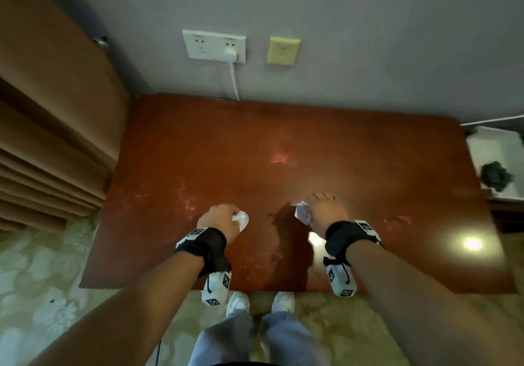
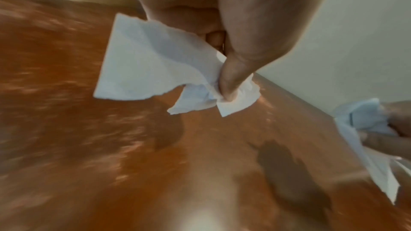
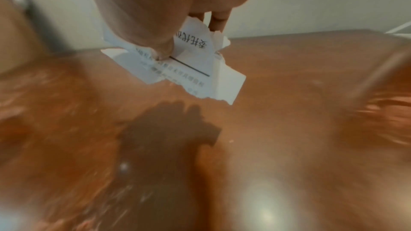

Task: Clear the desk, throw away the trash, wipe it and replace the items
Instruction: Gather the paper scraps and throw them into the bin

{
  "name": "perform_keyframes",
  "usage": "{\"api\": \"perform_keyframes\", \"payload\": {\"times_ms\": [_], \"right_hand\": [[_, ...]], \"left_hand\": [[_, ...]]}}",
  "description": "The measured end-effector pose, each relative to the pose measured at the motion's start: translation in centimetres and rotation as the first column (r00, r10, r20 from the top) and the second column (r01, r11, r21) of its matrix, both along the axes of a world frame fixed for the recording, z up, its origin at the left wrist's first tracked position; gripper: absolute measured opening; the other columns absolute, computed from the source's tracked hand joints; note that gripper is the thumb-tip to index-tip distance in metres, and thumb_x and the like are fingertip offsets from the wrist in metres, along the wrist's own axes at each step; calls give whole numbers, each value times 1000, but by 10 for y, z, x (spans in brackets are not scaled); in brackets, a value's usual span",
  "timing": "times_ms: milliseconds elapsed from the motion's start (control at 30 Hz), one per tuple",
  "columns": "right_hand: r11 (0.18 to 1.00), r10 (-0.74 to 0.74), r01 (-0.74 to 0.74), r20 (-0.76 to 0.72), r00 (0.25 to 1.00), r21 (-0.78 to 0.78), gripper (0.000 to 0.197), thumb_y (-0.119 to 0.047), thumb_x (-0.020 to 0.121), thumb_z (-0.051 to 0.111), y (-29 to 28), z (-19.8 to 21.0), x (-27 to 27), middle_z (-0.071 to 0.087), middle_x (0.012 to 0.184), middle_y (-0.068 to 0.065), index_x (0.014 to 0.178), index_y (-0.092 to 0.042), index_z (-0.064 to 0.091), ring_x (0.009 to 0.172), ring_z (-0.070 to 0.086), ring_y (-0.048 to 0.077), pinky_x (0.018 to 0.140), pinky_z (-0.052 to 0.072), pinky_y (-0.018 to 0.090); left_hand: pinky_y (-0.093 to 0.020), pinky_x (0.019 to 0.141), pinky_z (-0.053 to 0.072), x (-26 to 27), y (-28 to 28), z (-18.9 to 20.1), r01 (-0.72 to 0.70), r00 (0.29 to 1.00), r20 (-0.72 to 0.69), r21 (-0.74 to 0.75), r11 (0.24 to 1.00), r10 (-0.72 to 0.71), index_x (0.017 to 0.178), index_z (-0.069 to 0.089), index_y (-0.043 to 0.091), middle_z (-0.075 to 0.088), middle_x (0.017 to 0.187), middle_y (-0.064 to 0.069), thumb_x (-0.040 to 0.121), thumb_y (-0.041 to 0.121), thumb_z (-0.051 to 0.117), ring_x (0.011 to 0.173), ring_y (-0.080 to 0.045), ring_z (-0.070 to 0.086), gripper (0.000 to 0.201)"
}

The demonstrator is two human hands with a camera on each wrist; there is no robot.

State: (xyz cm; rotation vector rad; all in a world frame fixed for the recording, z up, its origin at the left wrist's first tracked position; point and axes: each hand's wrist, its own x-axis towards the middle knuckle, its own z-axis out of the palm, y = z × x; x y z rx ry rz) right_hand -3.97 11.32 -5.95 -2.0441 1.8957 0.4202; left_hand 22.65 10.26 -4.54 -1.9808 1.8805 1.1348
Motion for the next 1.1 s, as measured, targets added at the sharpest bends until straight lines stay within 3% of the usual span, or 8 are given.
{"api": "perform_keyframes", "payload": {"times_ms": [133,267,333,467,633,700,900,1100], "right_hand": [[974,-219,219,21,976,-59,34,-20,95,47,30,44,-57,50,130,3,128,-16,52,124,43,22,104,36,37],[901,-410,415,62,910,-127,27,-19,93,52,78,76,-117,51,123,4,119,-15,54,119,46,23,101,36,38],[850,-496,504,91,863,-153,25,-23,93,54,110,84,-149,52,121,3,117,-15,55,117,48,23,99,37,38],[736,-634,649,139,761,-195,26,-38,97,52,188,94,-220,54,111,2,107,-15,57,108,52,23,91,40,37],[620,-736,755,176,654,-213,22,-31,100,48,288,97,-317,56,111,3,109,-14,58,106,54,22,92,44,36],[592,-753,776,192,629,-218,21,-29,100,47,321,95,-358,56,111,5,107,-12,58,105,55,25,91,45,38],[566,-770,804,229,595,-183,18,-24,99,46,398,91,-456,54,110,6,106,-13,57,106,53,27,91,42,39],[556,-778,819,257,573,-142,18,-23,99,47,430,68,-536,55,112,5,109,-14,59,108,53,27,95,42,40]], "left_hand": [[-33,87,54,-75,-11,24,194,978,-63,-52,980,-197,125,61,30,65,125,1,92,23,56,105,-22,64,34],[-29,74,51,-171,3,57,369,915,-137,-93,925,-379,99,67,30,67,96,-3,83,26,51,81,-25,62,22],[-31,72,52,-218,17,68,452,874,-140,-118,884,-466,88,65,26,65,87,-3,79,24,49,74,-26,59,18],[-30,65,50,-308,61,78,598,777,-107,-179,781,-620,85,67,16,69,86,-8,71,29,46,75,-27,63,28],[-26,55,38,-421,136,76,643,722,-148,-216,735,-676,69,57,16,60,69,-5,63,29,37,59,-23,44,25],[-24,51,32,-466,165,74,647,716,-144,-232,727,-683,65,52,17,55,64,-3,72,25,45,58,-21,41,13],[-24,60,42,-576,241,67,665,686,-169,-249,704,-708,82,66,28,68,88,6,80,28,56,77,-19,61,11],[-29,68,53,-663,276,50,710,653,-129,-240,662,-746,83,67,33,69,90,8,75,27,53,79,-18,64,17]]}}
